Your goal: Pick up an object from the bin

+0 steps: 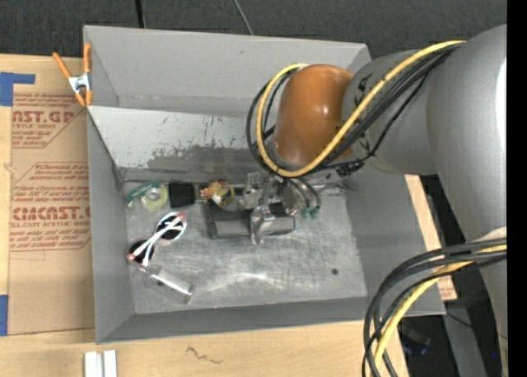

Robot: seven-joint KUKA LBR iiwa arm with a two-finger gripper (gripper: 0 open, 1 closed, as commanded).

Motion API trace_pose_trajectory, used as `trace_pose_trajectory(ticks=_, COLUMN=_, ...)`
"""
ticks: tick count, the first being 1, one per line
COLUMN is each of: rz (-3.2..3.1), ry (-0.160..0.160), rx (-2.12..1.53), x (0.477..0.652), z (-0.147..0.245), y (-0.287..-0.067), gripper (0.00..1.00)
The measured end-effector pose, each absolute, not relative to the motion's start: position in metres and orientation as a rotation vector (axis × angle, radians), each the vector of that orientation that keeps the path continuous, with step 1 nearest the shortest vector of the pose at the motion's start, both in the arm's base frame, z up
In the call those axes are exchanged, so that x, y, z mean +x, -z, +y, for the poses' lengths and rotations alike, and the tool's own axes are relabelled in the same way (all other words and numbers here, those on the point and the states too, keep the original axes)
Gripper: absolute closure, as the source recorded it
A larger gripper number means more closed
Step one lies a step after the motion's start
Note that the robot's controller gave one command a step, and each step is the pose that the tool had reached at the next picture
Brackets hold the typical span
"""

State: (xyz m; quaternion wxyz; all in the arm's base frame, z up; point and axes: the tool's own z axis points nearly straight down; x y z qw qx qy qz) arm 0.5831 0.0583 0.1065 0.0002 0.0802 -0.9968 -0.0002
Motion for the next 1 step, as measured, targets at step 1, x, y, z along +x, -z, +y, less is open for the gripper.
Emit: trace_pose_trajectory(ticks=1, rz=-3.128, ry=0.000, rx=0.252, x=0.5832, z=0.0583, y=-0.1214, gripper=1.00)
